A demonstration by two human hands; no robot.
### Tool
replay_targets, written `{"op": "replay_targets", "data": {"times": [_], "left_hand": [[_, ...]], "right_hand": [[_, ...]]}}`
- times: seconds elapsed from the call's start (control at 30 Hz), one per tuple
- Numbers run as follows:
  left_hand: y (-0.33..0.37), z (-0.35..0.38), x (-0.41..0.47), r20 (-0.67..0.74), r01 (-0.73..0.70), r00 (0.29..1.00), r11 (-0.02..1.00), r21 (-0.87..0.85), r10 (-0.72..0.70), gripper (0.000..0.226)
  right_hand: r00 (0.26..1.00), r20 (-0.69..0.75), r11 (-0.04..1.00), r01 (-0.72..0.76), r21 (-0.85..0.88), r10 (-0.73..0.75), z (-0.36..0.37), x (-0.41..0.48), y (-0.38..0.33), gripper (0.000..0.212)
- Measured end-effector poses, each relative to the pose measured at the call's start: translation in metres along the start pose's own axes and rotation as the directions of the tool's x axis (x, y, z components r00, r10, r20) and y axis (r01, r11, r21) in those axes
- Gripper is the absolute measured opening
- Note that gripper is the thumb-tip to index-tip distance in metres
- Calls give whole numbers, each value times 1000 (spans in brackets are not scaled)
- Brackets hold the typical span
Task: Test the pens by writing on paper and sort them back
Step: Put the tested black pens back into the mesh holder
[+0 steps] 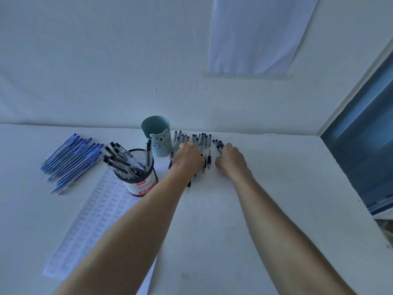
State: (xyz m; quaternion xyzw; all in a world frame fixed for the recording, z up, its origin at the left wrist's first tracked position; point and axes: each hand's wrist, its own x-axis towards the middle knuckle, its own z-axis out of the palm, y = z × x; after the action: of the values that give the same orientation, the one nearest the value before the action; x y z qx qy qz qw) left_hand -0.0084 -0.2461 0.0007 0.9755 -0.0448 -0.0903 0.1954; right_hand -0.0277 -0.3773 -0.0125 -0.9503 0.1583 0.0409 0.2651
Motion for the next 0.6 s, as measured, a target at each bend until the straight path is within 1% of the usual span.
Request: {"op": "replay_targets", "data": {"times": [0.1, 0.2, 0.27, 0.3, 0.33, 0.37, 0.43, 0.5, 0.6], "left_hand": [[0, 4, -8, -40, -6, 999, 1000, 11, 7, 31], [0, 5, -16, -40, -14, 999, 1000, 22, 15, 29], [1, 3, -21, -7, 3, 1000, 1000, 8, -3, 30], [1, 2, -23, 22, 27, 999, 1000, 0, -27, 30], [1, 1, -25, 48, 56, 997, 998, -13, -55, 29], [0, -1, -26, 69, 89, 994, 995, -34, -87, 28], [-3, -5, -26, 91, 129, 988, 988, -79, -121, 27], [-6, -8, -26, 85, 122, 990, 986, -113, -113, 27], [-9, -12, -32, 27, 81, 997, 971, -223, -77, 38]], "right_hand": [[1000, 4, 1000, -18, 10, 18, -1, -9, 2, 28], [998, 20, 997, -62, 48, 61, -5, -19, 4, 28], [995, 36, 991, -94, 94, 91, -8, -23, 5, 23], [994, 42, 988, -101, 118, 97, -10, -26, 5, 16], [993, 51, 984, -111, 139, 104, -12, -28, 5, 8], [992, 61, 981, -115, 156, 107, -14, -31, 5, 6], [991, 80, 972, -123, 201, 108, -17, -36, 6, 14], [990, 79, 950, -137, 280, 120, -17, -42, 8, 12], [988, 62, 905, -156, 397, 143, -17, -51, 7, 9]]}}
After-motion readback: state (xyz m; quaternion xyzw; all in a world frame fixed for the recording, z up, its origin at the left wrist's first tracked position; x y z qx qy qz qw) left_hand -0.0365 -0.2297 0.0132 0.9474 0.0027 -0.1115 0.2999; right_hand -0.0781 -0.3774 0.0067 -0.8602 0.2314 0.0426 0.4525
